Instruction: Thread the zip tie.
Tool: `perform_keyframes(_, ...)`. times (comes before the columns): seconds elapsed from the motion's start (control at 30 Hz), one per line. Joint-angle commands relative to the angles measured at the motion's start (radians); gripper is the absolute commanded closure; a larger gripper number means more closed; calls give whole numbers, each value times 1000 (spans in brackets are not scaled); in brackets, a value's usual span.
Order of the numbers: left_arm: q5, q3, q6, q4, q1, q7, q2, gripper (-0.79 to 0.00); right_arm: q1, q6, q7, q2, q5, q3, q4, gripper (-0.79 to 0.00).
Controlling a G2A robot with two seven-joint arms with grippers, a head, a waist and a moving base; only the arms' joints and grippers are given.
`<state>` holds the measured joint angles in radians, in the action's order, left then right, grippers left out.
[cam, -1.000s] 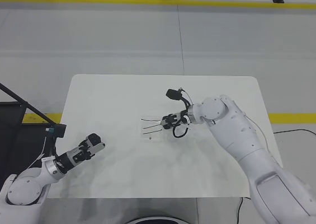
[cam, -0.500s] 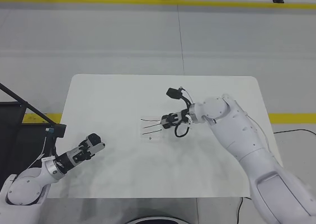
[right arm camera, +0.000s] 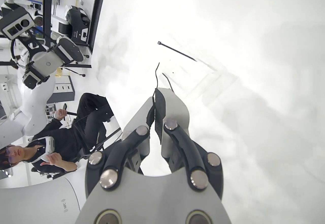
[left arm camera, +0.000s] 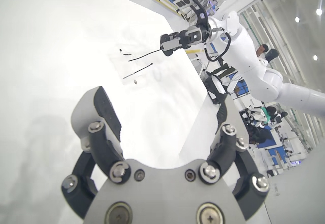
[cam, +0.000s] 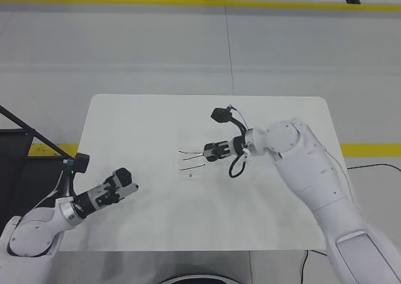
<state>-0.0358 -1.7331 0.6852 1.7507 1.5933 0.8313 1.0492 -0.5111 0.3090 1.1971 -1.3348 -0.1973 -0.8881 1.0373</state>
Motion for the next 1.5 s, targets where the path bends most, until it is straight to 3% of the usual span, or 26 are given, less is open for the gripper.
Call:
perform_keyframes(0.0,6,5,12,6,-25,60,-7,-785,-36,-22,33,19,-29,-27,115,0)
perform_keyframes(0.23,122,51,26,15,-110,273,-30,-785,-120,-63,193,63,-85,-77,413,0)
perform_keyframes(0.37,158,90,-14,38,-138,318,-43,-785,-113,-87,254,66,-98,-51,498,0)
perform_keyframes(0.9,158,90,-14,38,-138,318,-43,-785,-96,-120,271,66,-101,-38,514,0)
perform_keyframes(1.03,39,95,-2,50,-133,231,-43,-785,-106,-89,238,67,-60,-43,522,0)
perform_keyframes(1.13,-13,132,30,43,-159,203,-42,-785,-84,-13,302,70,33,-44,521,0)
perform_keyframes(1.23,-12,179,81,15,-213,223,-49,-785,-58,-4,318,71,98,-29,517,0)
perform_keyframes(1.47,-67,349,178,-10,-315,126,-107,-785,29,-2,316,82,228,48,455,0)
